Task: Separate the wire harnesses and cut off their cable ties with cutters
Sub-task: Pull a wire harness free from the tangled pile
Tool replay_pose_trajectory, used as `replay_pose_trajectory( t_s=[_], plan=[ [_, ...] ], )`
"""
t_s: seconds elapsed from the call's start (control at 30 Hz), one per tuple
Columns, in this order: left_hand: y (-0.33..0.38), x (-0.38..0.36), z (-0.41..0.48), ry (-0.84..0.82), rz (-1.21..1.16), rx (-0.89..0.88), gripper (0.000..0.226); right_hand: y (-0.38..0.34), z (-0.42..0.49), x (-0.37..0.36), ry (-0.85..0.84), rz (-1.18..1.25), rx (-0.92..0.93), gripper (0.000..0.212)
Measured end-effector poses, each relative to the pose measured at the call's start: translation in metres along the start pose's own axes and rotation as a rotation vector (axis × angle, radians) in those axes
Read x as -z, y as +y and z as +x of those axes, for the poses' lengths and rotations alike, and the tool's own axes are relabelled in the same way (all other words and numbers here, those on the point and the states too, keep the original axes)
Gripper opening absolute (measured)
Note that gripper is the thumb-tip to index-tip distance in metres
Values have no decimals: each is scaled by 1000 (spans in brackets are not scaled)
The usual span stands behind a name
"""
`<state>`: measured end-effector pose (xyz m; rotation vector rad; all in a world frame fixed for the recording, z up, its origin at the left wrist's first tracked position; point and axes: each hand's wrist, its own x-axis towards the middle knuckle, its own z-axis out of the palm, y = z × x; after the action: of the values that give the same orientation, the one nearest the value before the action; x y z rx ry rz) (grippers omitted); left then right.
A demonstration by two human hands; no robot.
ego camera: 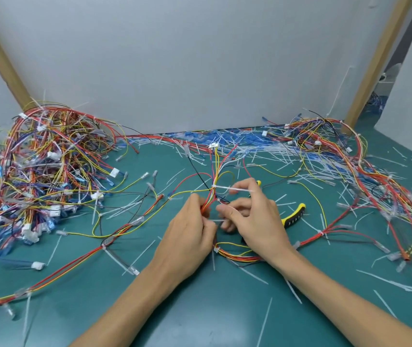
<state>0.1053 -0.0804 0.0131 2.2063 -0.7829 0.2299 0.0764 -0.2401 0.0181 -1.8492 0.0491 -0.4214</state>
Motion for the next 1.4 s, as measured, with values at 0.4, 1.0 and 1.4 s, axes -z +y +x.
replay_pose_trajectory(
  t_s=[0.4,1.0,1.4],
  plan=[
    [-7,2,13,60,-706,297,23,-3,-7,-1,-20,-198,135,20],
    [-8,-4,9,278,-76,104,4,-4,-6,-1,-63,-193,100,24],
    [-24,7,18,242,-268,191,5,-5,-3,3,-93,-102,94,6]
  ],
)
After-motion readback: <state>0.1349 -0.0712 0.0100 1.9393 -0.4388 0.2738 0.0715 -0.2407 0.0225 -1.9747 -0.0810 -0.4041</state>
